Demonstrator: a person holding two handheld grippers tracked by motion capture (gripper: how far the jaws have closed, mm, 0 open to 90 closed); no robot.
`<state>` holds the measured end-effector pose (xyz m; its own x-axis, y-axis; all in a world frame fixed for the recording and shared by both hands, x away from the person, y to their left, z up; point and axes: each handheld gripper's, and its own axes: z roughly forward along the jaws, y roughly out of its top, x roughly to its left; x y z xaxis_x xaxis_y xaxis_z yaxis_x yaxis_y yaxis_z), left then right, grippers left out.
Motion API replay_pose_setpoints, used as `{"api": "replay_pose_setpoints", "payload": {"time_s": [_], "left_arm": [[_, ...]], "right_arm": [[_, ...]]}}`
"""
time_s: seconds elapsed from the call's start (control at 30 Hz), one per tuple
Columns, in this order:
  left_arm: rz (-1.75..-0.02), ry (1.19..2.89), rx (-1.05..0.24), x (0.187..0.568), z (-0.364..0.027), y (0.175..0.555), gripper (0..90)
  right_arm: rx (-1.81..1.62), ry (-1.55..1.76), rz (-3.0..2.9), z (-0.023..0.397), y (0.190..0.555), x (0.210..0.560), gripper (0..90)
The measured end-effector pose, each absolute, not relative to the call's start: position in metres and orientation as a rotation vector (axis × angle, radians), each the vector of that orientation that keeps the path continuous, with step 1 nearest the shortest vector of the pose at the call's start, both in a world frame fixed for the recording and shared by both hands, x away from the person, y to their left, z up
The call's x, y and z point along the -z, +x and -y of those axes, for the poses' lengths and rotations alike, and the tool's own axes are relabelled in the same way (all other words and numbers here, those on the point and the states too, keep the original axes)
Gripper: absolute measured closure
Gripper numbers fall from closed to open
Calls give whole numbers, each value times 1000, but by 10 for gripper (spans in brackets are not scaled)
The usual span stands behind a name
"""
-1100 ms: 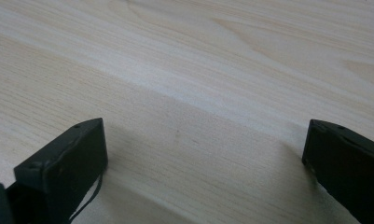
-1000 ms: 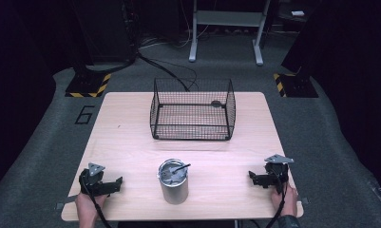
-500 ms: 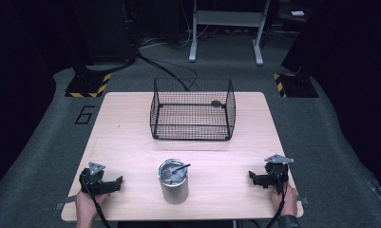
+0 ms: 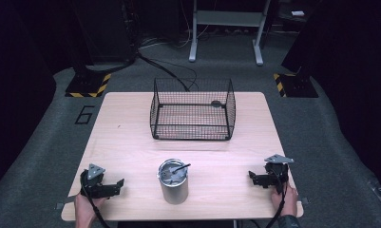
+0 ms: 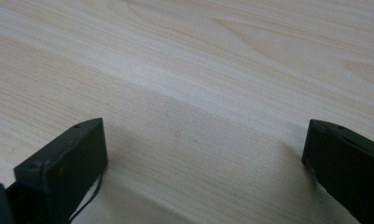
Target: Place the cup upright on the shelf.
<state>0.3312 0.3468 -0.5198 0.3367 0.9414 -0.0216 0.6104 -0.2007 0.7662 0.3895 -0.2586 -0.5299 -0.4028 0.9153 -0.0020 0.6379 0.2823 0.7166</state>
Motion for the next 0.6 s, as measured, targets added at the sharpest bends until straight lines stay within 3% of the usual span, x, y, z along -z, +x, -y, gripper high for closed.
{"api": "replay_pose_setpoints", "payload": {"time_s": [0.6], "left_arm": [[-1118,1889,-543,490,-322,298,0]], "right_arm": [[-903,1399,-2142,258,390,530,0]]}}
